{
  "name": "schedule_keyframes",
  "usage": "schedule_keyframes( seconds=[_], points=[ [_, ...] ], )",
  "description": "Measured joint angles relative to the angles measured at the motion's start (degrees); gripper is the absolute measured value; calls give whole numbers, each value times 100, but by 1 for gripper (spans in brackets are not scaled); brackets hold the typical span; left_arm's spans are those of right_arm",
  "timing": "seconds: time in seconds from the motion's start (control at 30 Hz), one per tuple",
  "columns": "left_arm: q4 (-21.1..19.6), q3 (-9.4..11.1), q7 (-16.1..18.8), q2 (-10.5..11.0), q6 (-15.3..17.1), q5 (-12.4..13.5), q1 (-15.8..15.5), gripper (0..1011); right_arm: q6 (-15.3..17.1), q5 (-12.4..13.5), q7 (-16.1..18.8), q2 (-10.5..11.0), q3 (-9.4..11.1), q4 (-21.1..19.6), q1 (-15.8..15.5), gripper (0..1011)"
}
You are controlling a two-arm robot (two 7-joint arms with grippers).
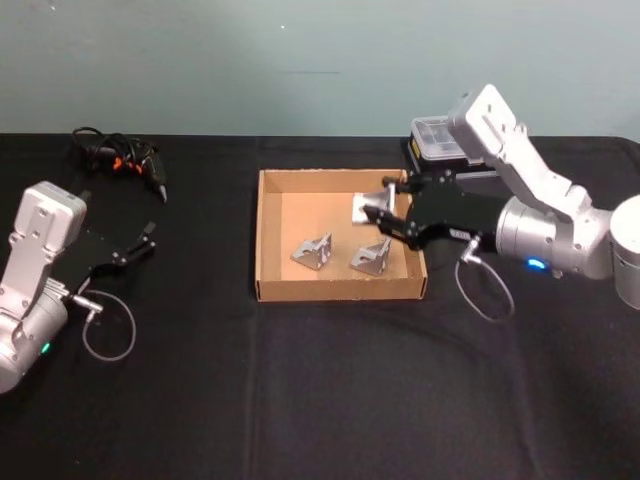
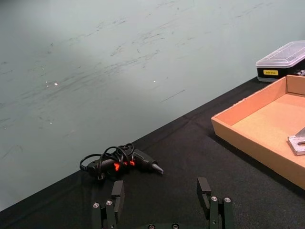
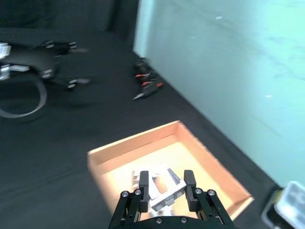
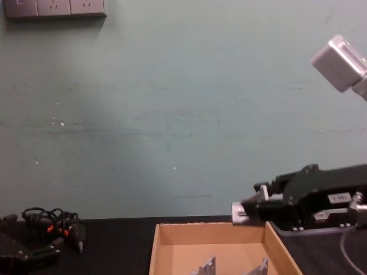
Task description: Use one hand to pick up the angle iron from the table and place it into the box.
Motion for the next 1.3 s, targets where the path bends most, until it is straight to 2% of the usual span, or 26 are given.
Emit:
schedule_keyframes(
  seconds=[0.1,0.23,0.5,0.7,1.0,1.3],
  points=[
    [0,0,0,0,0,0,0,1000,48,-96,-186,-206,52,180,97,445],
    [0,0,0,0,0,0,0,1000,119,-280,-304,-513,17,611,330,445],
    [0,0,0,0,0,0,0,1000,213,-550,-328,-933,-123,1351,708,445],
    [0,0,0,0,0,0,0,1000,267,-801,-289,-1302,-264,2091,1059,445],
    [0,0,0,0,0,0,0,1000,259,-1049,-157,-1653,-379,2837,1361,445],
    [0,0,0,0,0,0,0,1000,259,-1222,-35,-1801,-417,3157,1471,445]
  ],
)
